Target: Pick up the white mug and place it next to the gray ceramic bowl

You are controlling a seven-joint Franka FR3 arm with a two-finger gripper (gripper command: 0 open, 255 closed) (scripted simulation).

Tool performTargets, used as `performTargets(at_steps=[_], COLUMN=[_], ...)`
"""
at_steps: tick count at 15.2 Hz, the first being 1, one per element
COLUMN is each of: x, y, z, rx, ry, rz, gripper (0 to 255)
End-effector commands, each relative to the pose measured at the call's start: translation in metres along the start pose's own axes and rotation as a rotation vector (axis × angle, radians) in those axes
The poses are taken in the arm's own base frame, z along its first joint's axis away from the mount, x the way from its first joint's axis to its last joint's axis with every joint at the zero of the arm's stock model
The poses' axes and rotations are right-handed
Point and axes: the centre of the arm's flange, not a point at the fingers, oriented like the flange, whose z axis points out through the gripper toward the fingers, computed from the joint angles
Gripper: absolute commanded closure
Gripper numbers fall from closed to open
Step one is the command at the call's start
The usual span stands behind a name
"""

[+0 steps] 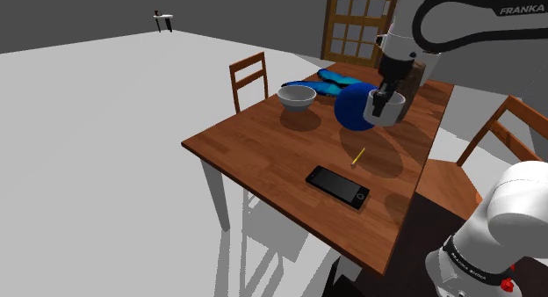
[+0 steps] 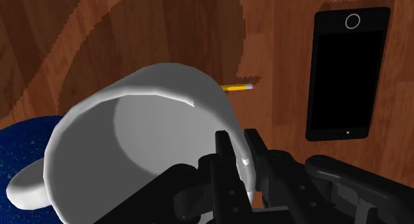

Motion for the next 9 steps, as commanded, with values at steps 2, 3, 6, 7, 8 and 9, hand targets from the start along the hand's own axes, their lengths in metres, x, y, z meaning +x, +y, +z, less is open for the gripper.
performTargets(at_steps=[2,3,6,7,8,9], x=[0.041,0.054,0.093,0.106,0.119,0.133], y=[-0.004,-0.005,-0.008,-0.009,-0.01,-0.012], z=[0.004,0.004,0.007,0.008,0.009,0.009], rx=[0.0,0.0,0.0,0.0,0.0,0.0], ry=[0.001,0.001,0.001,0.001,0.001,0.001], rz=[0.0,0.0,0.0,0.0,0.0,0.0], gripper=[255,255,255,255,255,255])
